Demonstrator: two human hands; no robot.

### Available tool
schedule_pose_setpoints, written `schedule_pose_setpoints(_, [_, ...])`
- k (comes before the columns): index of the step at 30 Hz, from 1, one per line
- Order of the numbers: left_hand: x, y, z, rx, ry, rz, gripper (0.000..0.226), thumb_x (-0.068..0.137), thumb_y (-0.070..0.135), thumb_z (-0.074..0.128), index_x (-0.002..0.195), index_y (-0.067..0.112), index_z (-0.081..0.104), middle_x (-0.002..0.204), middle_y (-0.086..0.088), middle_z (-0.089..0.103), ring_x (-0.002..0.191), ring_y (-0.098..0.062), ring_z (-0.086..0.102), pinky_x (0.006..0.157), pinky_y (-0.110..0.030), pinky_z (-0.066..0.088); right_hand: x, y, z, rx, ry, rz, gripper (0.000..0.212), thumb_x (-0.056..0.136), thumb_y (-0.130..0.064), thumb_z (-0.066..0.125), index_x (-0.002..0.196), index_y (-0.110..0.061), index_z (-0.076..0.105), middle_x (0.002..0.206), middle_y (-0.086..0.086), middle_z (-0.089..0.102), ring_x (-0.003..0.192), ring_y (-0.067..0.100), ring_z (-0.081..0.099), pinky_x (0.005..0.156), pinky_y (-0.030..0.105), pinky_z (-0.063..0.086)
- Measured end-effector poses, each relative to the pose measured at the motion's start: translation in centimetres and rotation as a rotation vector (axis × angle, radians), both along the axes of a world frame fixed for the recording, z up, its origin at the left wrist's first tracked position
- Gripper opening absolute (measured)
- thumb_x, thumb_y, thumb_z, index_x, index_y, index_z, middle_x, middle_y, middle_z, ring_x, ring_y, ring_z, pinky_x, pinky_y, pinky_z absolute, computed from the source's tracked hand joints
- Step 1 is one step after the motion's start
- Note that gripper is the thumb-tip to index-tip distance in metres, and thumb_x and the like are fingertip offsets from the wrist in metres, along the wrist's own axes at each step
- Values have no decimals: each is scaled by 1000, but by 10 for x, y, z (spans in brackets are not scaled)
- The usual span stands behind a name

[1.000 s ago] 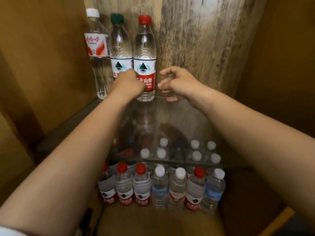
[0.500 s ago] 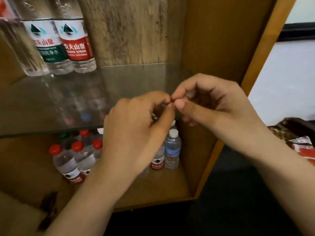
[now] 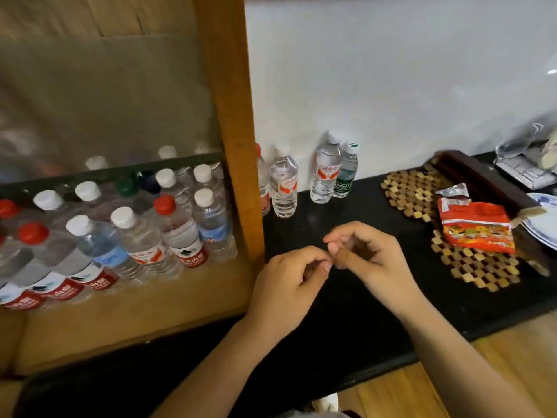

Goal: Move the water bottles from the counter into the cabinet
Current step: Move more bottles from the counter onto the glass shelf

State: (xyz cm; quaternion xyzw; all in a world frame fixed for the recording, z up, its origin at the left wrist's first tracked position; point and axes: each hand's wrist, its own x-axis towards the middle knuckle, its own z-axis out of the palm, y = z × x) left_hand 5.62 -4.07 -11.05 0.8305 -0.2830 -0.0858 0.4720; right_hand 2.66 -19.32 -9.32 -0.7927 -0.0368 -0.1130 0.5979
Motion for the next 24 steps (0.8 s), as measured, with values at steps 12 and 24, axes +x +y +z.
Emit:
schedule_pose_setpoints(12, [119, -97, -84, -57, 350, 620, 58, 83, 9, 65, 134, 16, 37, 129, -5, 49, 113, -16, 51, 94, -29, 43, 108, -121, -102, -169, 341, -195, 15, 84, -8, 62, 94, -20, 62, 83, -1, 62, 80, 14, 59, 69, 23, 47])
schedule_pose_setpoints(24, [220, -108, -34, 121, -135, 827, 70, 81, 8, 64, 141, 17, 30, 148, -7, 28, 136, -28, 26, 107, -36, 30, 248, -139, -28, -822, 248, 79, 77, 81, -21, 64, 145, -17, 21, 147, 13, 20, 133, 33, 29, 105, 42, 33])
